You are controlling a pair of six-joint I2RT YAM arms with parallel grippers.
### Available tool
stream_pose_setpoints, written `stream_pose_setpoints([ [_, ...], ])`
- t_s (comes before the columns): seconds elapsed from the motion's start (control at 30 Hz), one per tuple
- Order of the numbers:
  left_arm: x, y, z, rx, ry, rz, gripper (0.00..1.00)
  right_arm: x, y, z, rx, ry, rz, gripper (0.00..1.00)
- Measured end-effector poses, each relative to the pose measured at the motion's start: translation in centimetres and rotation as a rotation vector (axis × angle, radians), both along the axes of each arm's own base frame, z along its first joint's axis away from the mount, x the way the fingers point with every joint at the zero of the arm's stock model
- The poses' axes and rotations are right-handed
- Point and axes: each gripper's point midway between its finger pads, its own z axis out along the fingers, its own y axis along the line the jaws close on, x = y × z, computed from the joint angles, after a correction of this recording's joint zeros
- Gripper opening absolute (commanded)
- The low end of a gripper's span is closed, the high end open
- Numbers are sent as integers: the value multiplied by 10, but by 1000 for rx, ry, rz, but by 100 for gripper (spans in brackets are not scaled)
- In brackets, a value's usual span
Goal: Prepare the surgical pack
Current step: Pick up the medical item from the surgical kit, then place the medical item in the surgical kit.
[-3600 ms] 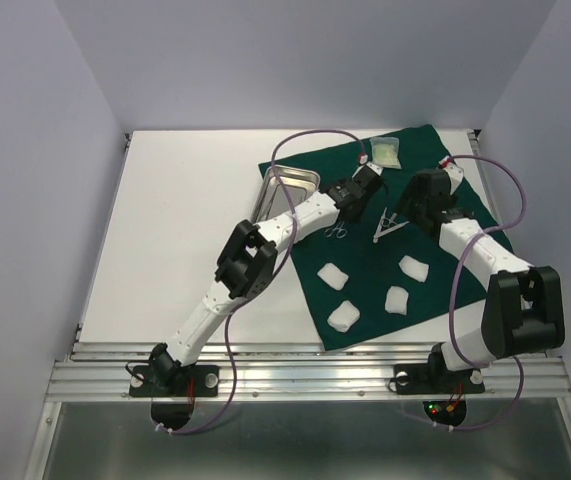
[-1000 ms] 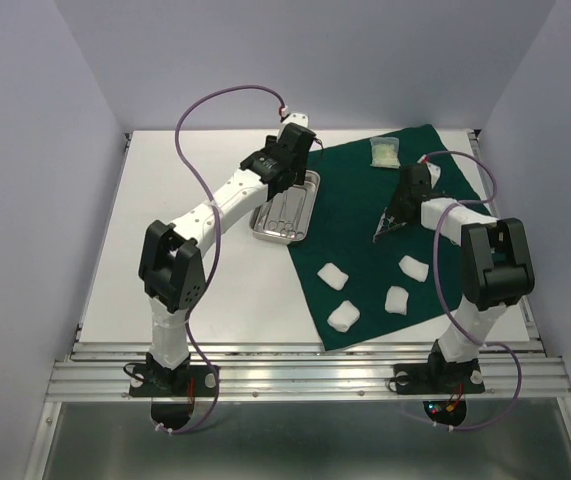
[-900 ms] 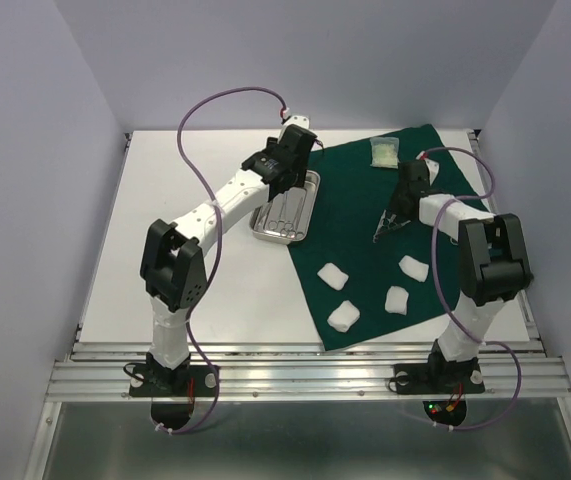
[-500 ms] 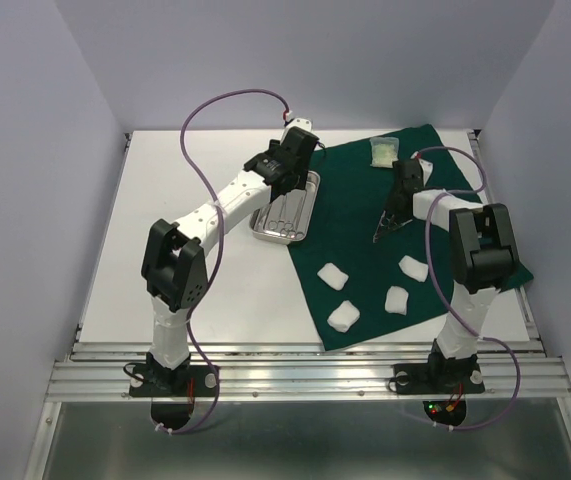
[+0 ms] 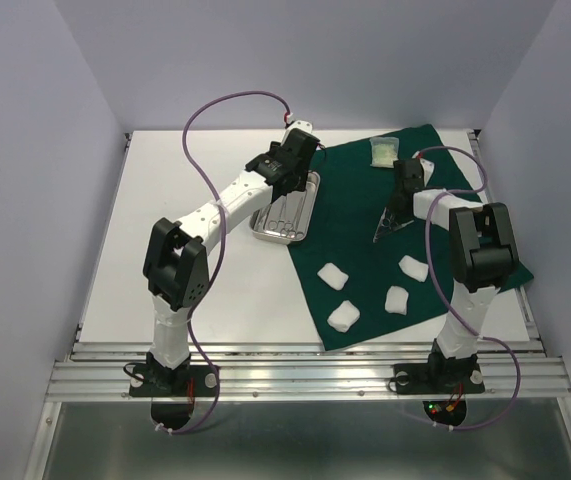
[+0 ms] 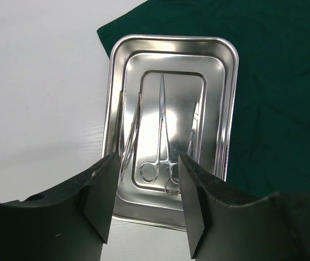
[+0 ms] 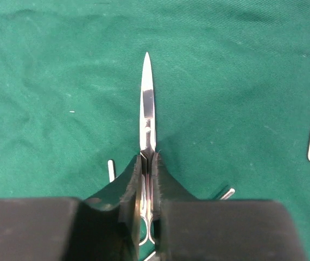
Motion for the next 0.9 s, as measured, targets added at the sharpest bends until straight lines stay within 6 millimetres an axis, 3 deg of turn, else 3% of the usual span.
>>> stream_pose_setpoints([
  [0.2, 0, 0, 0, 0, 0, 0, 58, -1, 1, 3, 2, -1, 6, 1],
  [0.57, 0, 0, 0, -1, 1, 0, 58, -5, 12, 45, 51, -88, 46, 1],
  [0.67, 0, 0, 0, -2, 2, -2, 58, -7, 25, 43, 65, -86, 75, 1],
  [0.8, 0, -1, 0, -5, 2, 0, 58, -14, 57, 39, 95, -75, 139, 1],
  [0.9, -1, -2, -1, -11, 6, -4, 58, -20, 92, 37, 116, -71, 204, 1],
])
